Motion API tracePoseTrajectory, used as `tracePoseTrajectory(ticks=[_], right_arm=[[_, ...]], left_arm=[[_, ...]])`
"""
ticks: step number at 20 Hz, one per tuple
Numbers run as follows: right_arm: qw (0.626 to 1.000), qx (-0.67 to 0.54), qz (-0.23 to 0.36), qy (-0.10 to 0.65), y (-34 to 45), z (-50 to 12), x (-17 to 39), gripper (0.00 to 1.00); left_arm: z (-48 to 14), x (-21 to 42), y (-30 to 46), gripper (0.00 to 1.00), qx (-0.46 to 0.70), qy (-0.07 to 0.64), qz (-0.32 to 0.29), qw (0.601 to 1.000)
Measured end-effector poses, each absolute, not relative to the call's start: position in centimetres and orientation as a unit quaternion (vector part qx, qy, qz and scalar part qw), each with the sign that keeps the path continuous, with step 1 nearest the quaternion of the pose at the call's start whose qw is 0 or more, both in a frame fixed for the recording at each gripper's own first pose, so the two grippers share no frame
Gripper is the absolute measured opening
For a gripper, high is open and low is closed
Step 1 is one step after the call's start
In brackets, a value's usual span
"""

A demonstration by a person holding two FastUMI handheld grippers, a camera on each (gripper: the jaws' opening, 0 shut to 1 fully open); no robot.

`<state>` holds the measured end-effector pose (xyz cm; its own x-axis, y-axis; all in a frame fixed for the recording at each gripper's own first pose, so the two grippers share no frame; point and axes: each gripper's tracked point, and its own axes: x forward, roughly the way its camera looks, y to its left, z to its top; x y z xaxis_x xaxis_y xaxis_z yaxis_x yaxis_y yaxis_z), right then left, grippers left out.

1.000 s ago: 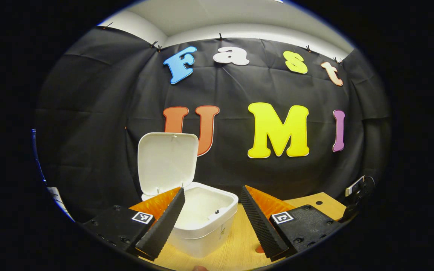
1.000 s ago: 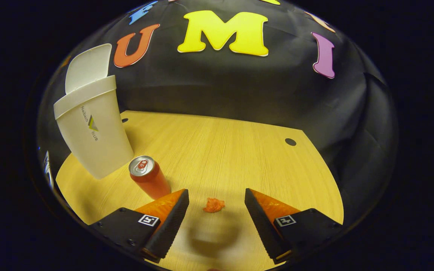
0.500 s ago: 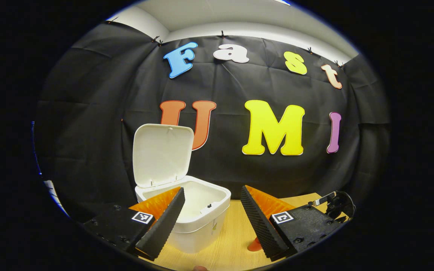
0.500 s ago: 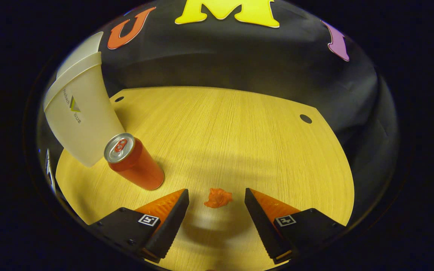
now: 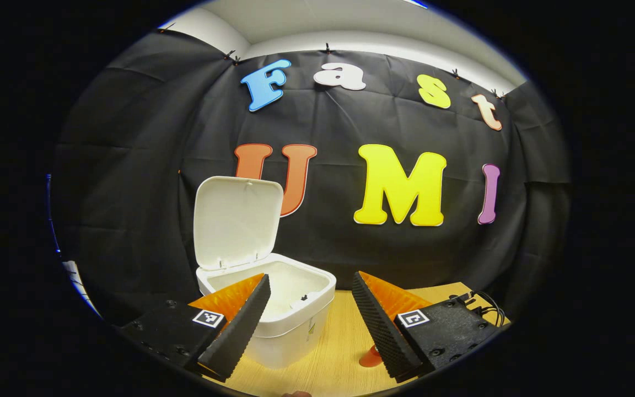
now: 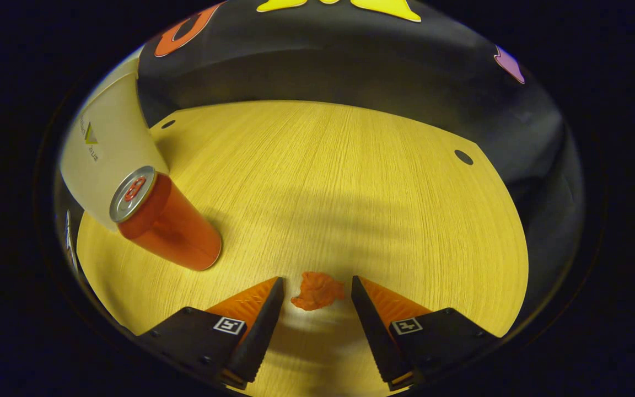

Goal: Press the lid of the desktop garbage bin to open it, pick up the crumpled paper on the desktop and throw it into the bin, then pick up the pop can on the desktop and drop it into the bin, and finally close the garbage bin lid.

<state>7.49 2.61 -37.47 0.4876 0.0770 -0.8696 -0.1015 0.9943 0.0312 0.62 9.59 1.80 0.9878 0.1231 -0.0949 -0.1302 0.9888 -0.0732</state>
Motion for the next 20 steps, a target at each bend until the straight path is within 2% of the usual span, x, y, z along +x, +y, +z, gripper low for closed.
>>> tracePoseTrajectory(ticks=[2, 5, 6, 8, 11, 13, 19, 20], right_arm=[[0.86, 0.003, 0.057, 0.507, 3.0, -37.6, 7.6, 0.75], [0.859, 0.008, 0.055, 0.509, 3.0, -37.8, 7.3, 0.5], [0.862, 0.004, 0.047, 0.505, 2.5, -37.6, 7.5, 0.49], [0.864, -0.004, 0.041, 0.502, 2.2, -37.5, 7.5, 0.33], [0.868, 0.002, 0.043, 0.495, 2.2, -36.4, 7.0, 0.3], [0.877, 0.011, 0.044, 0.478, 2.5, -34.6, 7.1, 0.33], [0.914, 0.036, 0.056, 0.399, 3.9, -26.5, 8.0, 0.33], [0.922, 0.035, 0.059, 0.381, 4.3, -24.7, 8.4, 0.35]], left_arm=[[1.5, 0.5, 9.8, 0.98, -0.044, 0.049, 0.066, 0.996], [1.2, 0.1, 10.2, 0.98, -0.051, 0.054, 0.073, 0.995], [1.2, 0.2, 10.2, 0.98, -0.053, 0.054, 0.075, 0.994], [1.1, 0.1, 10.4, 0.98, -0.053, 0.055, 0.077, 0.994], [1.2, -0.1, 10.3, 0.98, -0.053, 0.054, 0.077, 0.994], [1.3, -0.2, 10.3, 0.98, -0.052, 0.053, 0.077, 0.994], [1.1, -0.3, 10.3, 0.98, -0.063, 0.054, 0.072, 0.994], [1.1, -0.5, 10.3, 0.98, -0.063, 0.053, 0.071, 0.994]])
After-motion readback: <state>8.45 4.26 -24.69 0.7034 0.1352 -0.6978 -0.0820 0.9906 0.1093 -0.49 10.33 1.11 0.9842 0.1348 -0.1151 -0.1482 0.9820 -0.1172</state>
